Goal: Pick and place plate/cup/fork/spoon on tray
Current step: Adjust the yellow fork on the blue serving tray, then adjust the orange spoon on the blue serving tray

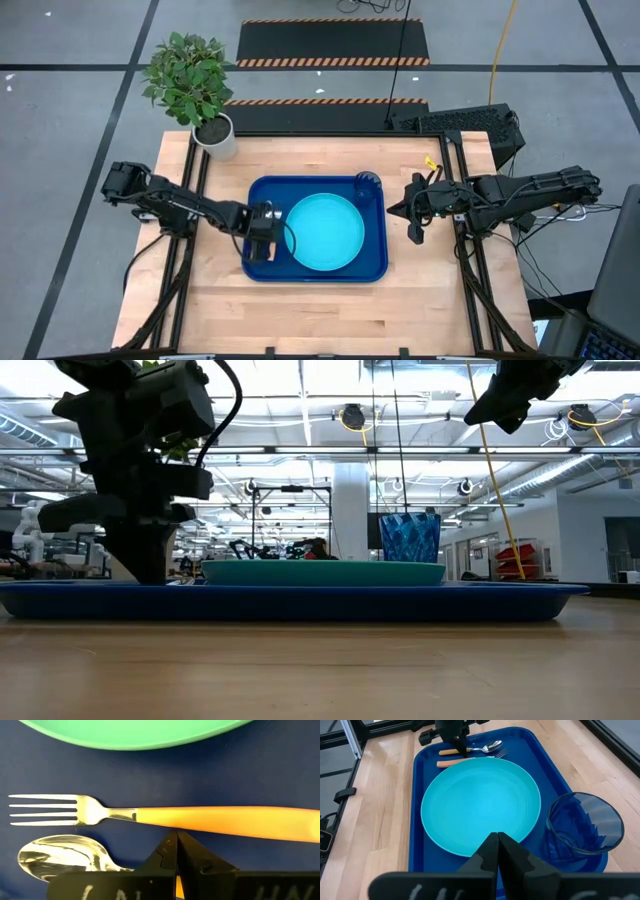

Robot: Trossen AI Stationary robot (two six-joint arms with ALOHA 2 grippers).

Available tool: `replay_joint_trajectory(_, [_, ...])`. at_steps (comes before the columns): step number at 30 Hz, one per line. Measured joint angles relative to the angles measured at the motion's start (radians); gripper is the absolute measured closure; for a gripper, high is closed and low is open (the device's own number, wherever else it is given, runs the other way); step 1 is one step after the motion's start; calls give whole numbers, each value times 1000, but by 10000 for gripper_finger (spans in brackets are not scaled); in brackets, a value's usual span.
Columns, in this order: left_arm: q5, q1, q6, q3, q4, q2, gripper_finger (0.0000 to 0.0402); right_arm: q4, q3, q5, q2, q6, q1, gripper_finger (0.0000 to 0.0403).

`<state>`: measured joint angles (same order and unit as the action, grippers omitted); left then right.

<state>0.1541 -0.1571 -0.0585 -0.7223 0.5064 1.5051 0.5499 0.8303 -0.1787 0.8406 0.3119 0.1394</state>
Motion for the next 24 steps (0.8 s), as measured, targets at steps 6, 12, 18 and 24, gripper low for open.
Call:
replay_joint_trajectory(6, [-23, -17, -41, 0, -14, 0, 400, 0, 0, 0, 0, -5, 0, 403])
replay_joint_trajectory(12, [-23, -38, -60, 0, -46, 0, 400, 0, 0, 0, 0, -10, 0, 403])
replay_joint_trajectory(18, [-21, -46, -59, 0, 4, 0, 399, 0, 0, 0, 0, -10, 0, 403])
replay_joint_trajectory(24, [4, -46, -94, -6, 130, 0, 399, 0, 0, 0, 0, -10, 0, 403])
